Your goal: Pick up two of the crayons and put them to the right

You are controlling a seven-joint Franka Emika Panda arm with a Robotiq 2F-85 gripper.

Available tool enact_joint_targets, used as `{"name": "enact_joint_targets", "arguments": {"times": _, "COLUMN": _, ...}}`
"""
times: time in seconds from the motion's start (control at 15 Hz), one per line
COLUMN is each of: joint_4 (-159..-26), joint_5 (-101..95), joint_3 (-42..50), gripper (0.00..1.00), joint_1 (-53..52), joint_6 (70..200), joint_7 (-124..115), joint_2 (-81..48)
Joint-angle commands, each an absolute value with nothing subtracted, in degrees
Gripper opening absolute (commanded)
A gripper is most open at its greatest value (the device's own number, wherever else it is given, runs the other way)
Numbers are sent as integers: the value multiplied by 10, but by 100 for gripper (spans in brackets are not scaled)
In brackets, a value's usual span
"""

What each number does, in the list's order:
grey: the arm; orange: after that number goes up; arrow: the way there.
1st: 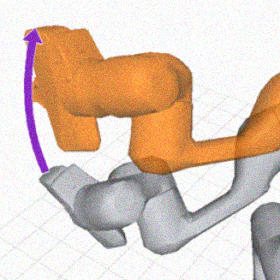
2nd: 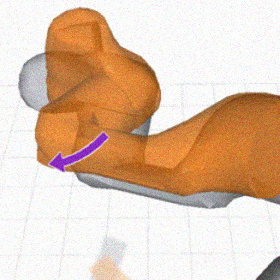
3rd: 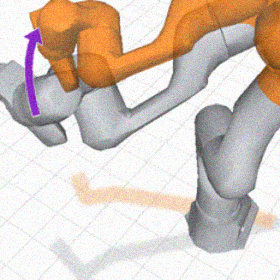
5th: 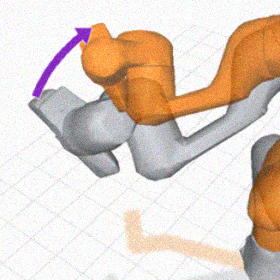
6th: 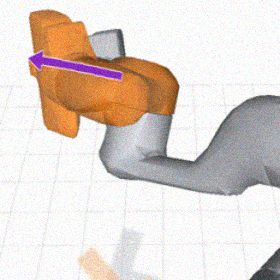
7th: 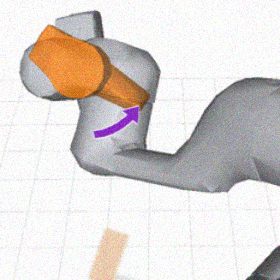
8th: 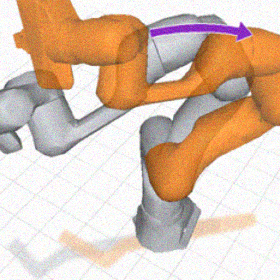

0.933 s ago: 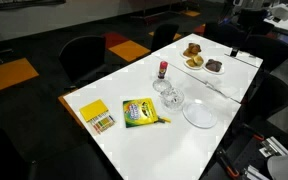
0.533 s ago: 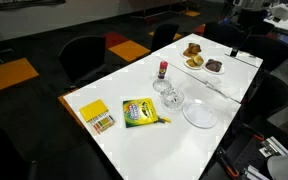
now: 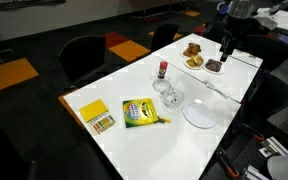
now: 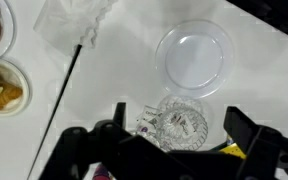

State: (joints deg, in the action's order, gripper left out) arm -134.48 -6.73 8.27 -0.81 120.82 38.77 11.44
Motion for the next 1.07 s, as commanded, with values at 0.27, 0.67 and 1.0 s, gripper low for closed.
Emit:
{"name": "enact_joint_targets", "arguments": {"times": 0.27, "joint_4": -1467, "joint_5": -29, "joint_3": 63, "gripper": 100, "joint_1": -43, "joint_6": 1374, "joint_7": 563, "joint_2": 125}}
{"name": "enact_joint_targets", "arguments": {"times": 0.67, "joint_4": -1528, "joint_5": 83, "joint_3": 26, "gripper": 100, "joint_1": -88, "joint_6": 1453, "joint_7": 611, "joint_2": 105}}
{"name": "enact_joint_targets", "arguments": {"times": 1.0, "joint_4": -1535, "joint_5": 75, "joint_3": -18, "gripper": 100, "joint_1": -105, "joint_6": 1536, "joint_7": 519, "joint_2": 57}}
